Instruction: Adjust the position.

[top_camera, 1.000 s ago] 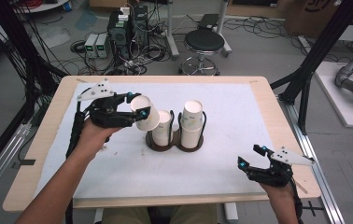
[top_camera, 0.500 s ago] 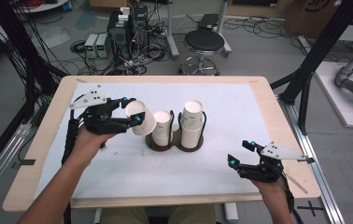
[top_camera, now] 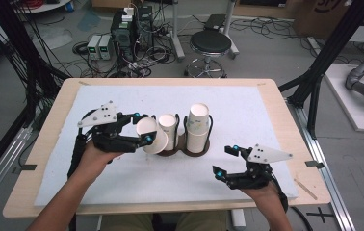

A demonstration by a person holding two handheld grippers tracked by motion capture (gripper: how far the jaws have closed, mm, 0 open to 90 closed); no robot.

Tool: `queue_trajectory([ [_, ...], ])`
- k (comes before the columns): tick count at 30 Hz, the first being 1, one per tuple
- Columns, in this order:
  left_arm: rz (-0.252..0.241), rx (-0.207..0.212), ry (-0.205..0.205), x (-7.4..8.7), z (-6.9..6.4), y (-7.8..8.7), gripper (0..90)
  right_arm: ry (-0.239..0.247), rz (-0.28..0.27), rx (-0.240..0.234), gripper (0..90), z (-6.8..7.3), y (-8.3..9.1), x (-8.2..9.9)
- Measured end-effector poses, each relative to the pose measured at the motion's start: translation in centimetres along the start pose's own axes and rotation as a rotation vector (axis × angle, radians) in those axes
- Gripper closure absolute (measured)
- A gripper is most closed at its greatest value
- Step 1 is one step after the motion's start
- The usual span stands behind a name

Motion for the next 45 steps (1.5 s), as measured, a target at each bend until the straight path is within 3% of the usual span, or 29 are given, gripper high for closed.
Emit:
queue_trajectory([
  [7, 0.038, 0.050, -0.009, 1.2, -1.7, -1.2, 36.5, 0.040, 0.004, -0.093, 19.1, 1.1, -2.2, -1.1],
  [19, 0.067, 0.106, -0.023, 2.1, -3.2, -3.0, 36.6, 0.084, 0.037, -0.212, 19.1, 2.3, -5.9, -2.0],
  [28, 0.088, 0.141, -0.036, 2.3, -3.9, -4.0, 36.6, 0.083, 0.041, -0.262, 19.1, 2.9, -7.1, -1.7],
  [32, 0.093, 0.152, -0.035, 2.4, -4.3, -4.5, 36.6, 0.102, 0.029, -0.251, 19.1, 2.9, -7.4, -1.7],
  [45, 0.111, 0.196, -0.034, 2.7, -5.0, -5.7, 36.7, 0.122, 0.038, -0.288, 19.1, 3.5, -8.1, -1.5],
])
Point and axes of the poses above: each handheld gripper's, and its own axes: y roughly backward along the jaws, x roughly out of its underside, z roughly to its left, the point moved 5 cm from there along -y, roughly forward along the jaws, and after that the axes turned 1 degree about -x, right-handed, at the moved point
